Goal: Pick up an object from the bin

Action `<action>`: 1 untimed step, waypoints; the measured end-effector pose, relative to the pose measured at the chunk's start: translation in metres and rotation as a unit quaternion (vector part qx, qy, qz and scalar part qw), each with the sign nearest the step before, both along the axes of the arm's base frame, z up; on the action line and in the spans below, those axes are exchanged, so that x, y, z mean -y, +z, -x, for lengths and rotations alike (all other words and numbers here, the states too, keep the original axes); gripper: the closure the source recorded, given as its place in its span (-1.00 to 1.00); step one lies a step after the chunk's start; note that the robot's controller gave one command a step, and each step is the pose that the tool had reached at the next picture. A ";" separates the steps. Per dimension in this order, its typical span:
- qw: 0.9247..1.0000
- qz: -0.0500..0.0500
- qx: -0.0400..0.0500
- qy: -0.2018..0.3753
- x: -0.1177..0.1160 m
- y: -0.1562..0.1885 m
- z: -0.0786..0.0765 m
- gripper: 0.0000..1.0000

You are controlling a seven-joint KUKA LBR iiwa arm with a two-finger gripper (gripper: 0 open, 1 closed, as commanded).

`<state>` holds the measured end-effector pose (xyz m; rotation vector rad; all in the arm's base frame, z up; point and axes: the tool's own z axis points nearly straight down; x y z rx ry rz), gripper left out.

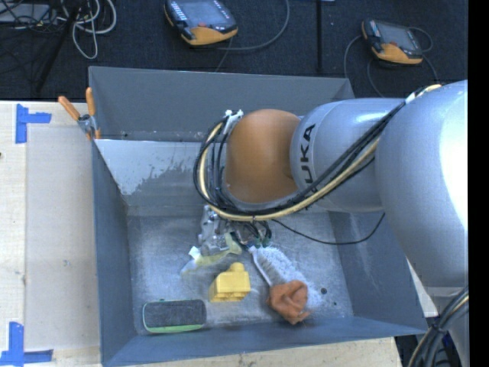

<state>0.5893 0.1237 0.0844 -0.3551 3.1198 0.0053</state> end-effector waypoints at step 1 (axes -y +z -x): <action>1.000 0.000 0.000 0.000 0.000 0.000 0.000 1.00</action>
Offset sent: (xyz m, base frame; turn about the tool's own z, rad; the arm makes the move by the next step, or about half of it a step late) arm 0.0030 0.0038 0.1203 -0.2678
